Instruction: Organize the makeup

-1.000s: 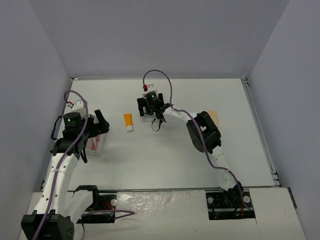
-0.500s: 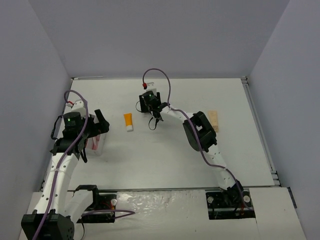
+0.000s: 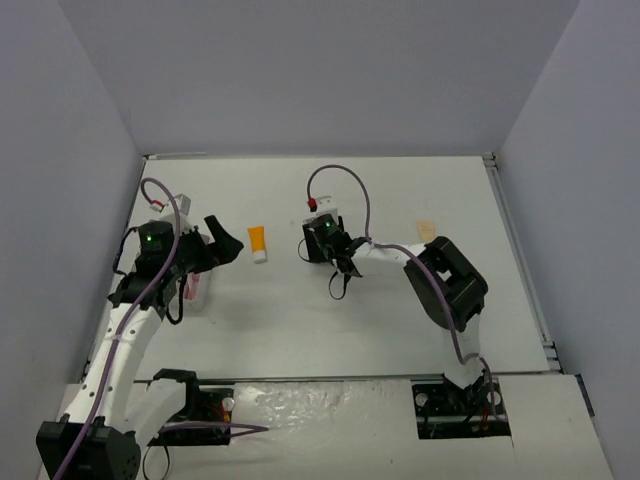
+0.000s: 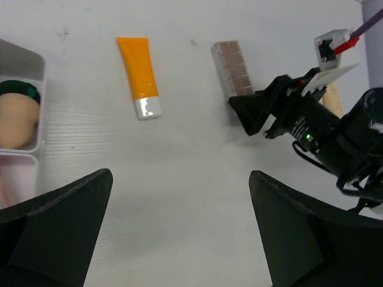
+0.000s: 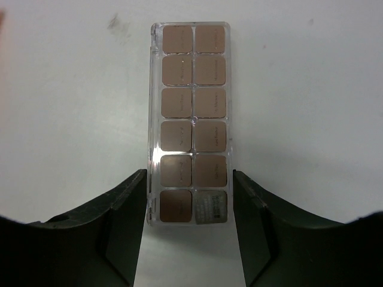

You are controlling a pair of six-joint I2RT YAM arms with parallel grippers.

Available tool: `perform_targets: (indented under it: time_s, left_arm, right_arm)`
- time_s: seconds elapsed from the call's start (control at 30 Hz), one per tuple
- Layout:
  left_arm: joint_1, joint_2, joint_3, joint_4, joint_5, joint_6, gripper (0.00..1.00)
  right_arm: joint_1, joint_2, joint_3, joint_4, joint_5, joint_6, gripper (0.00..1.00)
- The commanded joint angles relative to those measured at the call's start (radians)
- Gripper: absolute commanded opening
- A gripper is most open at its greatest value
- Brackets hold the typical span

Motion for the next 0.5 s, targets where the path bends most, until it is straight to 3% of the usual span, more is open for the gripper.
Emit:
perform_targets:
  time_s: [0.0,0.23,0.47]
  left_arm:
    - [-0.088,-0.010,0.021,0.107,0.053,-0.124,0.97]
    - [-0.210,-0.008,0.046,0.088,-0.003,-0.187,0.97]
    - [-0.240,-0.059,0.063,0.041,-0.039,-0.209,0.97]
  right_arm:
    - [0.124,-0.260,-0.223,0.278,-0.058,-0.032,0.00]
    - [0.323,-0.515,-0.452,0.555,-0.046,-0.048,0.00]
    - [0.411,-0.675,-0.508,0.604,-0.037,-0.059,0.00]
